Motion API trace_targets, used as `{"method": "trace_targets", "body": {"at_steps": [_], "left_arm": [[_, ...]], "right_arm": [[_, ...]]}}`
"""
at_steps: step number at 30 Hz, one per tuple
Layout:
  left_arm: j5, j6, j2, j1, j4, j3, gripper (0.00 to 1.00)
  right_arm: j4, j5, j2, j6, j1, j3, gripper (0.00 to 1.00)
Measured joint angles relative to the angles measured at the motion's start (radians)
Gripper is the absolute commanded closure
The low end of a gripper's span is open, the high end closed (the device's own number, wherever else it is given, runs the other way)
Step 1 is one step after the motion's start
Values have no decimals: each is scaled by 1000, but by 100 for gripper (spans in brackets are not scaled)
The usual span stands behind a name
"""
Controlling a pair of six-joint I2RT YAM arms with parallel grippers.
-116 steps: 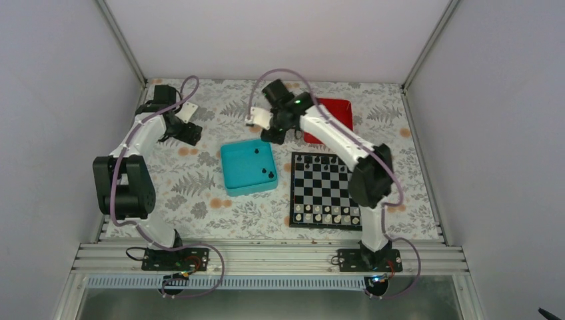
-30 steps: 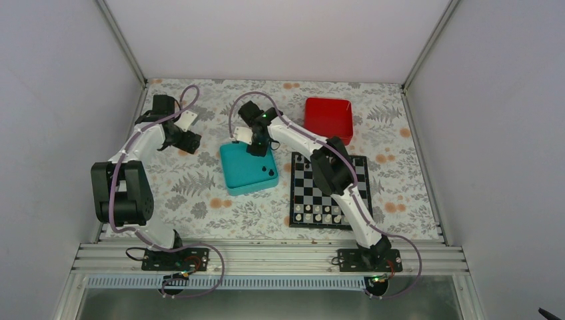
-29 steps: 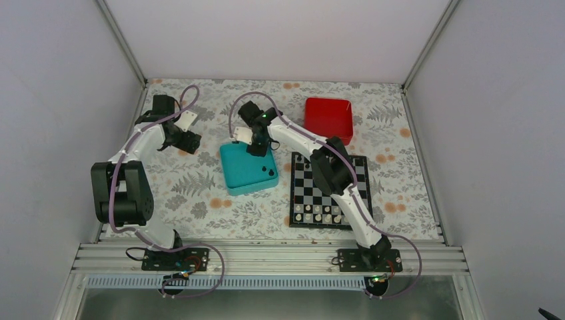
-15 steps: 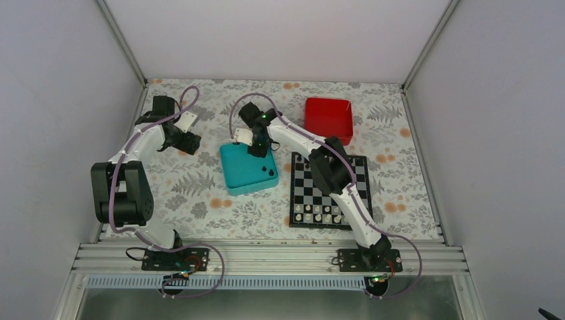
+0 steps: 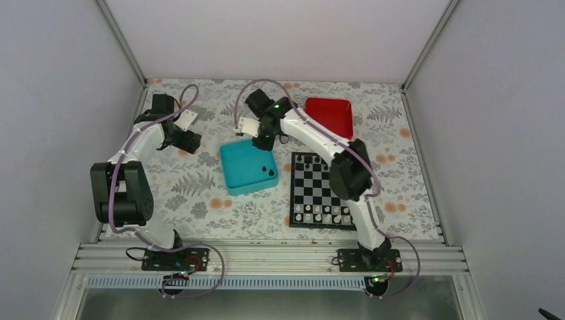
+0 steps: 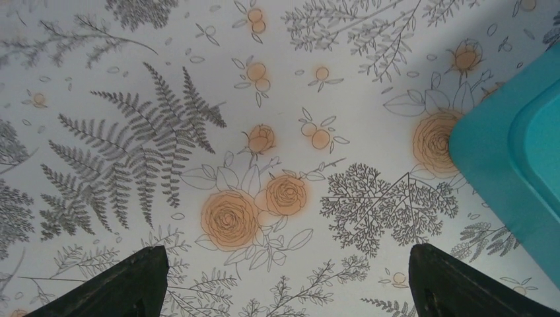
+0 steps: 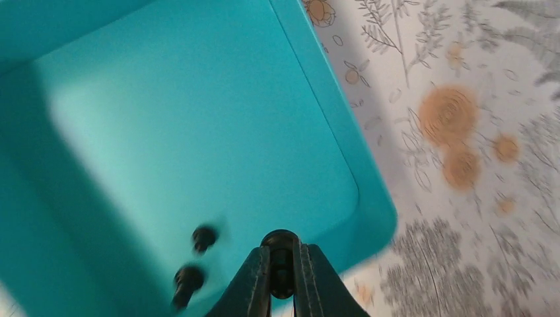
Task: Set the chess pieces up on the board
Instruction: Pick up the chess piece from the storage box, then place the chess piece on the chessboard.
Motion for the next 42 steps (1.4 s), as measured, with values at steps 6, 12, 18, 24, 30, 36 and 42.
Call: {"method": "trace_targets", "body": {"at_steps": [6,12,18,24,30,36,42], "left_arm": [[16,-4,0,0,-14,45,10],[26,-13,2,-1,-14,68,9],[40,-31,23,-5,-17,79,9],[48,-50,36,-17,-26,106,9],[48,-60,36,-32,-30,115,9],[47,-64,38,-35,-31,120,9],[40,-65,38,-35,-32,120,9]], "right_arm": [[-26,-34,-263,7,-57,-211,92],[-16,-45,-529,11,-295,-499,91],[-10,-45,-730,-5,-496,-768,90],[27,-68,-795,-61,-657,-941,90],[77,-75,-780,-111,-761,-1040,90],[147,-104,-712,-134,-783,-1043,90],[182,-125,-648,-141,-786,-1043,89]]}}
